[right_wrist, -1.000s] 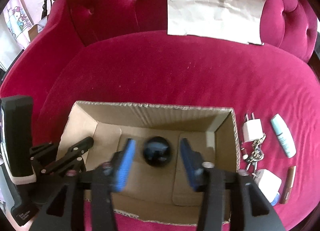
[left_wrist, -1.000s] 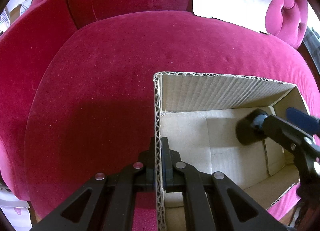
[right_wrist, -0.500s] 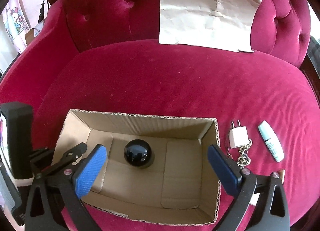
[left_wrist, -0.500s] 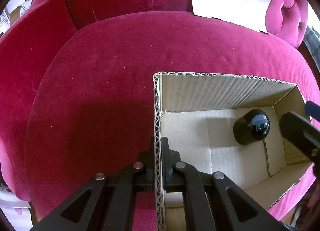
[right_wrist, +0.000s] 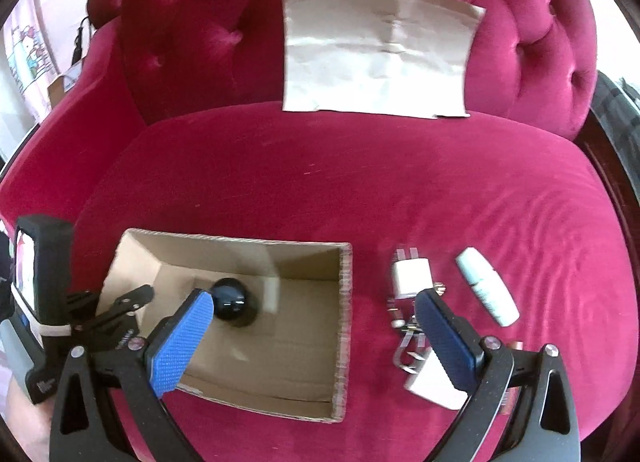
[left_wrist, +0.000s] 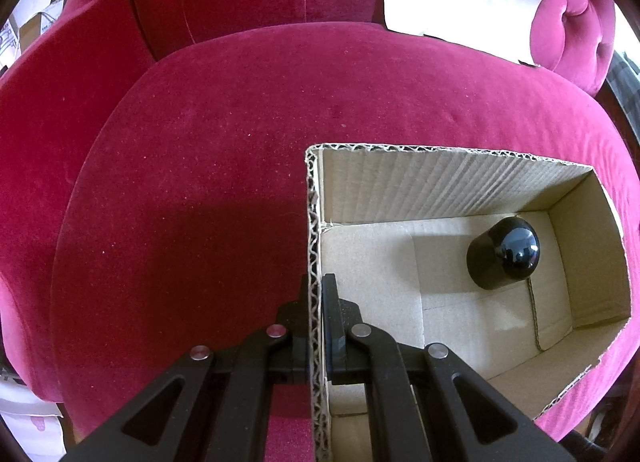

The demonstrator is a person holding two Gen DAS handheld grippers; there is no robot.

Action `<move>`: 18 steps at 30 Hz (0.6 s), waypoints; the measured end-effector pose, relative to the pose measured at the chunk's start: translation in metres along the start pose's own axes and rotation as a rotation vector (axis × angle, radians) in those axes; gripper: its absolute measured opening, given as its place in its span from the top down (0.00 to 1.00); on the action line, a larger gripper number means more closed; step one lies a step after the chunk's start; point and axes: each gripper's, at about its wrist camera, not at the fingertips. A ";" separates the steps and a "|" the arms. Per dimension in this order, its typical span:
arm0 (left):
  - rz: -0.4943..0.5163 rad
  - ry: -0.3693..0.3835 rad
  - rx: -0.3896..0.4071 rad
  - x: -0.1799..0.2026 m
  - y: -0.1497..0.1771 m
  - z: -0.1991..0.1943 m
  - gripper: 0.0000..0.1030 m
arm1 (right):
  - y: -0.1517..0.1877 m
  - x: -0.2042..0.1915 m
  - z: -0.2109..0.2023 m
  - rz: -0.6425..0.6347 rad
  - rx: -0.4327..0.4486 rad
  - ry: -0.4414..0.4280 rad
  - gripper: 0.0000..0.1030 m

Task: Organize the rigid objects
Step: 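Move the right gripper to the brown lipstick tube and grasp it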

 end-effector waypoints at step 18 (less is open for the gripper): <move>-0.002 -0.002 0.001 -0.001 0.001 0.000 0.97 | 0.013 0.086 -0.001 0.084 -0.009 0.132 0.00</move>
Point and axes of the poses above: each gripper's, at about its wrist camera, not at the fingertips, and z roughly the way its jaws point, x to its right, y to its underside, and after that the axes turned 9 degrees about y, right-handed
